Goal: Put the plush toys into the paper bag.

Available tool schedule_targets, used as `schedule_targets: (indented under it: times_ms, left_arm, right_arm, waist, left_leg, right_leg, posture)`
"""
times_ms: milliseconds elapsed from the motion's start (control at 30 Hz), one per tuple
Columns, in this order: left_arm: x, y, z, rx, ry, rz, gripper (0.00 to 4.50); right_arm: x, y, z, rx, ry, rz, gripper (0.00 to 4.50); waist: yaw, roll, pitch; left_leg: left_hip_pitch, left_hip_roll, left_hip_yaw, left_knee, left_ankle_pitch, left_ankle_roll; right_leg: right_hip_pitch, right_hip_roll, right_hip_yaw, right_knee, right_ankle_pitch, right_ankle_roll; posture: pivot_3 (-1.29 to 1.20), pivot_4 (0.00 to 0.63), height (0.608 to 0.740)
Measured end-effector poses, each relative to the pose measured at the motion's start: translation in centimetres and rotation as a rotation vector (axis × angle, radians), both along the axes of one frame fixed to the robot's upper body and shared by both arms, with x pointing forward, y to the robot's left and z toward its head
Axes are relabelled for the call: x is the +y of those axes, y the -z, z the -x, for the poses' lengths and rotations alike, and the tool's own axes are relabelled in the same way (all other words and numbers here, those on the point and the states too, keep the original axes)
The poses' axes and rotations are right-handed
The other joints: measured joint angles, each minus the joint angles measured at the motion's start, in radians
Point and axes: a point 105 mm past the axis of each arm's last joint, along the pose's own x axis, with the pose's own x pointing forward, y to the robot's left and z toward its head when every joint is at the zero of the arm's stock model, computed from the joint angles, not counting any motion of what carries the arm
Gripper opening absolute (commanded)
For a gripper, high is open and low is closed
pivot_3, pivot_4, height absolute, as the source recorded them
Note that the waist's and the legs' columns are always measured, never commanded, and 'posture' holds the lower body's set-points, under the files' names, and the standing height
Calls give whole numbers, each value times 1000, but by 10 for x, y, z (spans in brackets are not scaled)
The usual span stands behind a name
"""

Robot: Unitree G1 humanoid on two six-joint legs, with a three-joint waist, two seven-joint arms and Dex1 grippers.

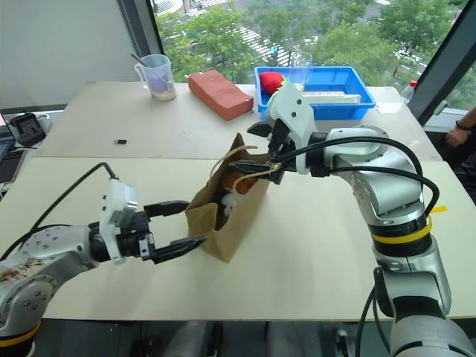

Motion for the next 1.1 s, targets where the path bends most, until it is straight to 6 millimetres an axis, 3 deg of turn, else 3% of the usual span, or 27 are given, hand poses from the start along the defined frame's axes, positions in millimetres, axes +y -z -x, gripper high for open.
schedule_targets:
  times_ms: [233, 533, 567, 933, 1100]
  left_arm:
    - [7, 5, -13, -72, -113, -46, 4500]
    - [6, 19, -22, -81, -139, -65, 303]
    - [7, 19, -23, -86, -141, -67, 65]
    - [10, 2, -36, -117, 32, -80, 65]
    - [19, -2, -62, -161, 88, -110, 65]
  right_arm:
    - [2, 2, 0, 3, -3, 7, 4480]
    - [1, 3, -2, -3, 12, 13, 4500]
    - [0, 3, -2, -3, 14, 14, 4500]
    - [-14, 0, -3, -19, 26, 80, 4500]
    - [-13, -8, -1, -62, -14, 110, 4500]
  waist:
    - [0, 0, 0]
    - [1, 0, 0]
    - [0, 0, 0]
    - [1, 0, 0]
    - [-1, 0, 0]
  left_leg:
    - [0, 0, 0, 0, 0, 0]
    - [0, 0, 0, 0, 0, 0]
    - [0, 0, 0, 0, 0, 0]
    - [0, 0, 0, 0, 0, 0]
    - [1, -1, 1, 0, 0, 0]
  right_leg:
    - [0, 0, 0, 0, 0, 0]
    - [0, 0, 0, -1, 0, 0]
    - [0, 0, 0, -1, 0, 0]
    - [0, 0, -1, -1, 0, 0]
    - [1, 1, -1, -1, 0, 0]
  posture:
    - [0, 150, 740]
    - [0, 150, 740]
    - [0, 150, 740]
    - [0, 150, 740]
    - [0, 150, 740]
